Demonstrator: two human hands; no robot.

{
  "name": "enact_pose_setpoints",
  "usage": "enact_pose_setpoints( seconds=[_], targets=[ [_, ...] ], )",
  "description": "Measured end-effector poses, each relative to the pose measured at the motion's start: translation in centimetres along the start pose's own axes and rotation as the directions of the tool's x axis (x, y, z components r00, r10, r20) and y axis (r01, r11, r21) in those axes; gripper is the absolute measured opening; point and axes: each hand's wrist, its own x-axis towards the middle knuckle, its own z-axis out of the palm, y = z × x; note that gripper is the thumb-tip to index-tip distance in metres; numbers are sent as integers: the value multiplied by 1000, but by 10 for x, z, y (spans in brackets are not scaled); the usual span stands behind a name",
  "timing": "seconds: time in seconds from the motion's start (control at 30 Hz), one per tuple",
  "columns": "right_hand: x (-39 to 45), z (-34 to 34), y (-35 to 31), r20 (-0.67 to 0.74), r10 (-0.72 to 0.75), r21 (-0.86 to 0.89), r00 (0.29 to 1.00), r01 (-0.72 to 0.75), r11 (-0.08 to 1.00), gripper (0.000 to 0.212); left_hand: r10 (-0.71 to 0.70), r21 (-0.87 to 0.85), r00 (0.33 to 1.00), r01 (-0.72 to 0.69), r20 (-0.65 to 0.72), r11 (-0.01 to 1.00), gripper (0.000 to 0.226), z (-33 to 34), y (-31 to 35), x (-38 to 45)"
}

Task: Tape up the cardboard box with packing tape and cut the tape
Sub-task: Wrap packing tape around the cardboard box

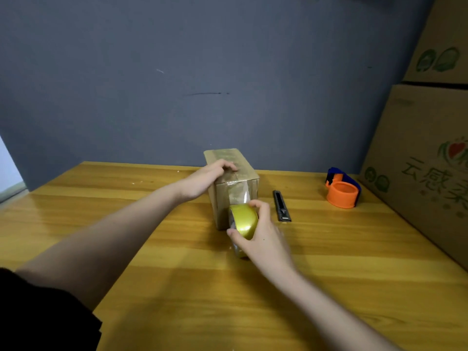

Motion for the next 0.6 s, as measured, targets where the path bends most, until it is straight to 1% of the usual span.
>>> enact_pose_setpoints(
  seconds=[0.07, 0.13, 0.3, 0.4, 0.6],
  targets=[
    [-2, 4, 0, -6, -10, 7, 1000, 10, 1000, 65, -12, -64, 998, 9, -56, 998, 36, 4, -1, 5],
    [-3, 5, -1, -6, -5, 21, 1000, 5, 1000, 66, -11, -119, 995, -1, -100, 993, 39, 9, -2, 9],
    [-6, 9, 0, -16, -6, 76, 1000, 7, 997, 71, 32, -155, 984, -59, -175, 986, 40, 16, -8, 17],
    [-7, 13, -1, -23, -21, 106, 1000, 23, 994, 75, 32, -186, 975, -75, -220, 980, 39, 17, -10, 18],
    [-9, 14, 2, 24, -43, 90, 999, 41, 995, 79, 9, -241, 974, -65, -225, 968, 42, 15, -8, 18]
  ],
)
